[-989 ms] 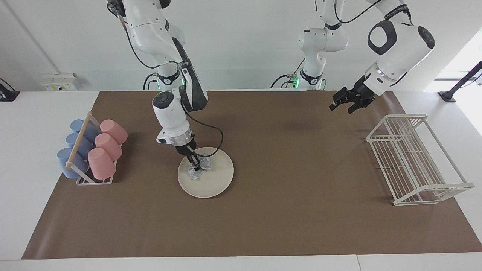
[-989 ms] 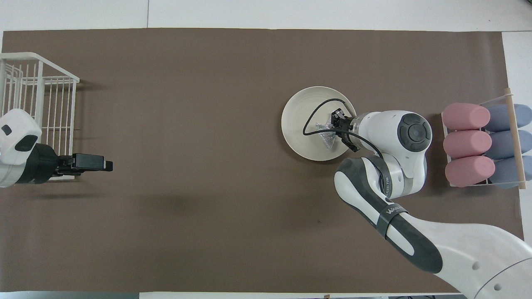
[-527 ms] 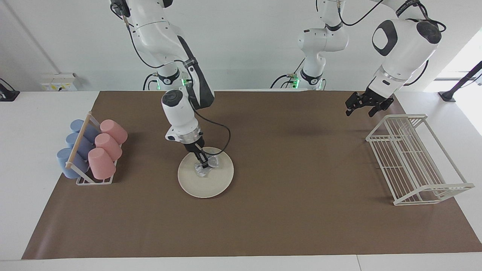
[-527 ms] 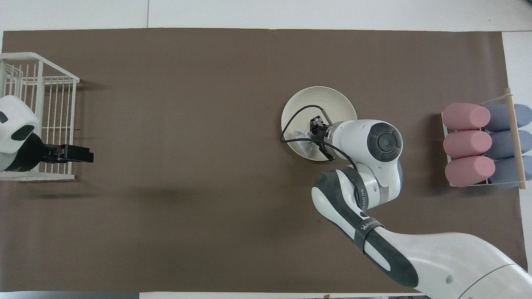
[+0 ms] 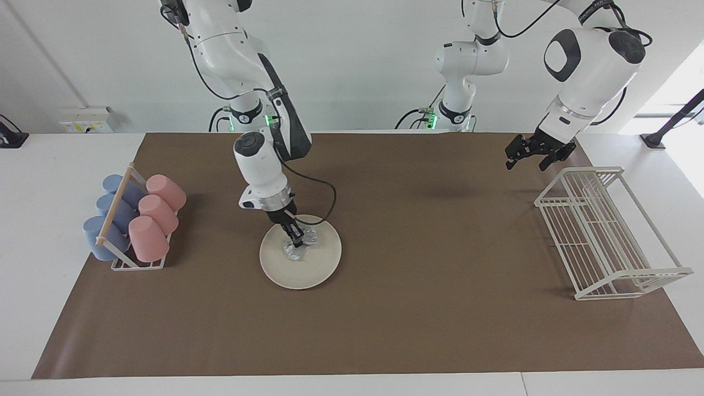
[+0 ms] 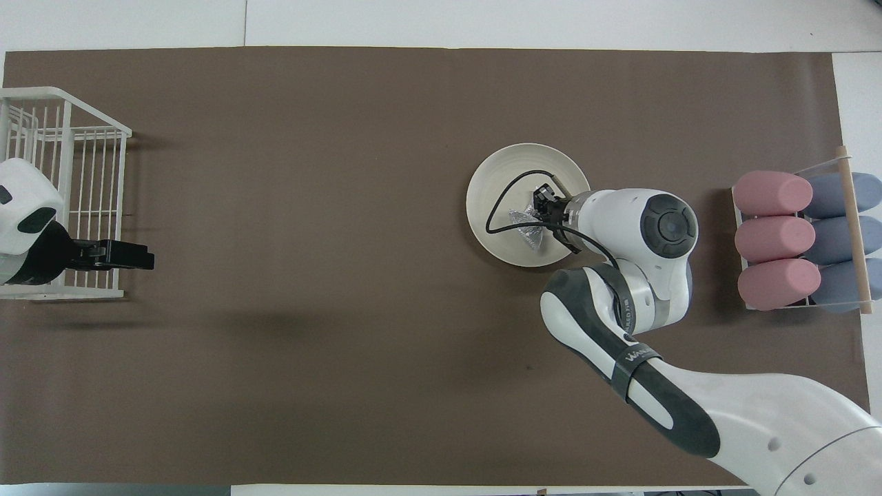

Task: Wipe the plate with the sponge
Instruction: 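Rub the sponge around the plate surface with the right gripper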

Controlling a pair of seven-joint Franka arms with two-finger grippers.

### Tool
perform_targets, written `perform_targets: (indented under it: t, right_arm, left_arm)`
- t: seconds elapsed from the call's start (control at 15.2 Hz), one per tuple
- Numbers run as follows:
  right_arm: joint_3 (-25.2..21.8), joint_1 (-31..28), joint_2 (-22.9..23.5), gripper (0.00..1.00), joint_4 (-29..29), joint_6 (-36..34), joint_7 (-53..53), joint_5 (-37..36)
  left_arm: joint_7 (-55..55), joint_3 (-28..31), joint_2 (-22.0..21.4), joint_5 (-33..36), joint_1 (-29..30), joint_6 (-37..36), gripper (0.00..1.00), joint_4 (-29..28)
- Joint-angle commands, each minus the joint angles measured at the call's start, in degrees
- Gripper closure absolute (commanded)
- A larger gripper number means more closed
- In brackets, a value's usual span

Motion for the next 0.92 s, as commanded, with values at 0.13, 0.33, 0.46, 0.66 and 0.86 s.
perform_targets:
  t: [0.13,0.33,0.46,0.66,0.86]
  right_arm:
    - [0.4,-0.8,2.5,1.0,-0.7,2.3,-1.6,0.1]
    - [0.4,4.2,2.2,1.0,-1.2,2.2,7.5,0.1]
    - [0.4,7.7,2.0,1.0,-1.8,2.3,14.2,0.1]
    - [0.4,8.6,2.2,1.0,-1.8,2.3,14.9,0.1]
    - [0.4,8.7,2.0,1.0,-0.8,1.2,15.6,0.1]
  left_arm:
    - [-1.3,-0.2,0.4,1.3,0.4,-0.7,0.0,0.9]
    - [-1.3,-0.2,0.4,1.3,0.4,-0.7,0.0,0.8]
    - [-1.3,-0.2,0.3,1.3,0.4,-0.7,0.0,0.5]
    - [-1.3,-0.1,0.1,1.3,0.5,-0.8,0.0,0.2]
    - [-1.4,-0.1,-0.1,1.3,0.5,-0.8,0.0,0.0]
